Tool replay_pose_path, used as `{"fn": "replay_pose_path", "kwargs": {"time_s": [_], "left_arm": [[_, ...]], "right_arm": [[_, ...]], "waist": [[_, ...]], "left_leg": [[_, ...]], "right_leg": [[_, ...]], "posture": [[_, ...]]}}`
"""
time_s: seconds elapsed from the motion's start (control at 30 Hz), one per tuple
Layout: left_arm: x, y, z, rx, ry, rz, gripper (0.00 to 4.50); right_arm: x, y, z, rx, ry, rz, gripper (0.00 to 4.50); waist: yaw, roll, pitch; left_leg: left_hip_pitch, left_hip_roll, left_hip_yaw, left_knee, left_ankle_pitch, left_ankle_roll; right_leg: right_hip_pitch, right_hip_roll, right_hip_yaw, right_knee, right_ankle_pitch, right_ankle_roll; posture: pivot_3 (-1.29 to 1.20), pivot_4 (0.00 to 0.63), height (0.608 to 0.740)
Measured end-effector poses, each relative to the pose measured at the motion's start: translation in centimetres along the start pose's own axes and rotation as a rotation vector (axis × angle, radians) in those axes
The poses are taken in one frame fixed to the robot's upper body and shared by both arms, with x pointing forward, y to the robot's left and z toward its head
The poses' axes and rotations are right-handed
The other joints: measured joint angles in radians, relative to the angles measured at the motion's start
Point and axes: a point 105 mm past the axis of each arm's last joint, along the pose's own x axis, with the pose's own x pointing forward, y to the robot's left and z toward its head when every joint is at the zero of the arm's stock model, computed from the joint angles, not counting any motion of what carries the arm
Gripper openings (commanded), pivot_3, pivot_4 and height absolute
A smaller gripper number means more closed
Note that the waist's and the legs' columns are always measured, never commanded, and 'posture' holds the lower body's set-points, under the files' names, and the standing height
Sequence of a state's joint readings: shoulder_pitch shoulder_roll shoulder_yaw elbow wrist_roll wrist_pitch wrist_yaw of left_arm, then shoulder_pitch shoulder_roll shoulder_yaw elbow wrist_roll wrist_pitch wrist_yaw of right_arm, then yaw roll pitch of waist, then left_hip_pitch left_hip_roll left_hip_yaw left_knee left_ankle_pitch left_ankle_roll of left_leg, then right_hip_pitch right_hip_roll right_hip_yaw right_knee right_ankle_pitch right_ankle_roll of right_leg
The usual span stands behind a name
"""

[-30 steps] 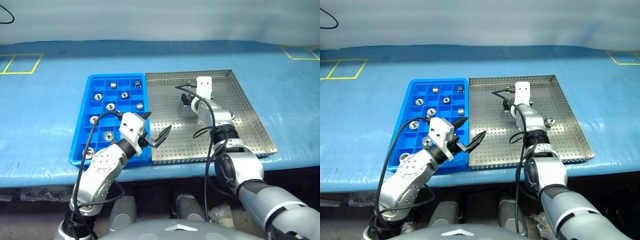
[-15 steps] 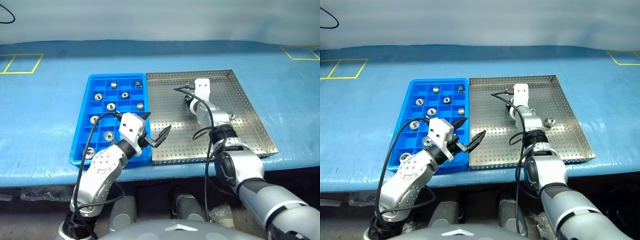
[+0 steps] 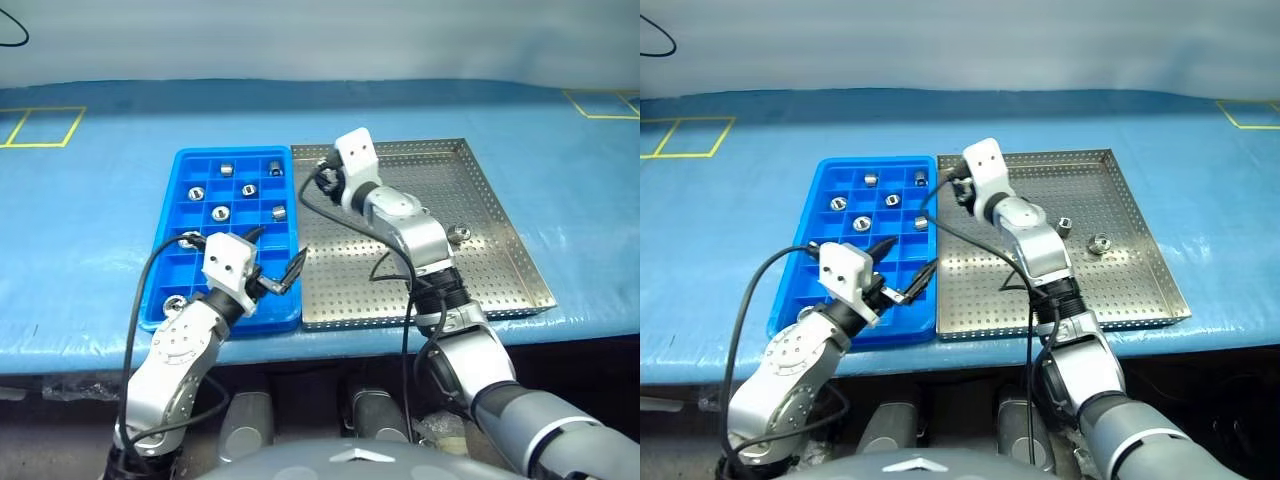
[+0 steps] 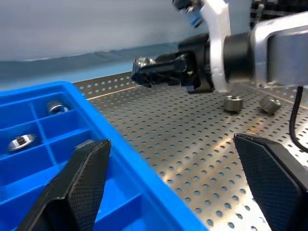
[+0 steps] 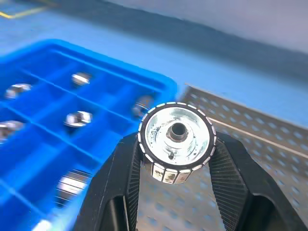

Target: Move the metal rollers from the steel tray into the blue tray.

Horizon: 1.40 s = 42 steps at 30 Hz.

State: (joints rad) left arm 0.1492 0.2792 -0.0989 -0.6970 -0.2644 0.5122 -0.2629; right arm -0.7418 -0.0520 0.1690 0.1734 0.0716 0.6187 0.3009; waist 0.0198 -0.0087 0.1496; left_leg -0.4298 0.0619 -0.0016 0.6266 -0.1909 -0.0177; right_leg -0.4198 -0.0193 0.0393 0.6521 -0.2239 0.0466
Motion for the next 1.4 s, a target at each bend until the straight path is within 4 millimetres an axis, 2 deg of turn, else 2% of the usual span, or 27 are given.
{"fn": "replay_pose_path", "kwargs": {"time_s": [0.2,0.3,0.4,0.47,0.6,0.67,0.93,0.97,1.1,1.23,1.3,1.4], "left_arm": [[-2.5,1.8,0.2,0.044,0.02,0.112,4.5],[-3.3,2.0,0.7,0.061,0.013,0.137,4.5],[-3.8,2.3,0.6,0.062,0.024,0.164,4.5],[-3.9,2.4,0.4,0.06,0.031,0.173,4.5],[-3.8,2.2,0.3,0.047,0.032,0.178,4.5],[-3.6,2.0,0.3,0.044,0.03,0.169,4.5],[-2.8,1.6,1.2,0.054,-0.007,0.137,4.5],[-2.6,1.4,1.3,0.055,-0.012,0.127,4.5],[-2.0,1.0,1.5,0.049,-0.023,0.088,4.5],[-0.9,0.4,1.8,0.042,-0.042,0.032,4.5],[-0.3,-0.2,1.5,0.033,-0.034,-0.012,4.5],[0.5,-1.6,1.1,0.019,-0.024,-0.087,4.5]], "right_arm": [[0.8,4.8,-0.1,0.001,0.037,0.153,1.7],[1.0,6.6,-0.5,-0.014,0.057,0.209,1.7],[1.2,7.5,-1.4,-0.017,0.089,0.247,1.7],[1.2,7.8,-2.8,-0.012,0.135,0.256,1.7],[1.0,7.8,-5.3,0.009,0.221,0.255,1.7],[0.9,7.8,-5.6,0.016,0.232,0.254,1.7],[0.0,7.6,-5.6,0.024,0.234,0.251,4.37],[-0.1,7.4,-5.5,0.029,0.235,0.246,4.46],[-0.8,5.0,-3.7,0.071,0.17,0.148,4.46],[-2.3,0.0,-1.2,0.104,0.045,-0.055,4.46],[-3.5,-3.1,-1.2,0.119,0.019,-0.186,4.46],[-5.4,-7.3,-3.0,0.102,0.061,-0.379,4.46]], "waist": [[0.036,-0.002,0.001],[0.056,-0.003,0.002],[0.072,-0.003,0.002],[0.081,-0.003,0.002],[0.083,-0.003,0.002],[0.083,-0.003,0.002],[0.081,-0.003,0.002],[0.08,-0.003,0.002],[0.077,-0.003,0.002],[0.073,-0.003,0.002],[0.069,-0.003,0.002],[0.057,-0.003,0.002]], "left_leg": [[-0.001,0.0,0.002,0.002,0.0,0.0],[-0.001,0.0,0.002,0.001,0.0,0.0],[-0.001,0.0,0.002,0.001,0.0,-0.001],[-0.001,0.0,0.002,0.001,0.0,-0.001],[-0.002,0.0,0.002,0.001,0.0,-0.001],[-0.002,0.0,0.002,0.0,0.0,-0.001],[-0.002,0.0,0.002,0.001,0.0,-0.001],[-0.002,0.0,0.002,0.001,0.0,-0.001],[-0.003,0.0,0.002,0.001,0.0,-0.001],[-0.005,-0.001,0.002,0.001,0.0,-0.001],[-0.005,-0.001,0.002,0.001,0.0,-0.001],[-0.006,-0.001,0.003,0.001,0.0,-0.001]], "right_leg": [[0.001,-0.002,0.0,-0.002,0.0,0.001],[0.001,-0.002,0.0,-0.003,0.0,0.001],[0.001,-0.002,-0.001,-0.004,0.0,0.001],[0.001,-0.002,-0.001,-0.004,0.0,0.001],[0.001,-0.002,-0.001,-0.006,0.0,0.001],[0.001,-0.002,-0.001,-0.006,0.0,0.001],[0.001,-0.002,-0.002,-0.006,0.0,0.001],[0.001,-0.002,-0.002,-0.006,0.0,0.001],[0.0,-0.002,-0.002,-0.006,0.0,0.001],[-0.001,-0.002,-0.002,-0.007,0.0,0.001],[-0.001,-0.003,-0.001,-0.008,0.001,0.002],[-0.001,-0.003,0.0,-0.008,0.001,0.002]], "posture": [[0.32,0.15,0.74],[0.34,0.15,0.74],[0.35,0.15,0.74],[0.35,0.15,0.74],[0.34,0.15,0.74],[0.34,0.15,0.74],[0.26,0.15,0.74],[0.26,0.15,0.74],[0.21,0.15,0.74],[0.18,0.15,0.74],[0.15,0.15,0.74],[0.13,0.15,0.74]]}}
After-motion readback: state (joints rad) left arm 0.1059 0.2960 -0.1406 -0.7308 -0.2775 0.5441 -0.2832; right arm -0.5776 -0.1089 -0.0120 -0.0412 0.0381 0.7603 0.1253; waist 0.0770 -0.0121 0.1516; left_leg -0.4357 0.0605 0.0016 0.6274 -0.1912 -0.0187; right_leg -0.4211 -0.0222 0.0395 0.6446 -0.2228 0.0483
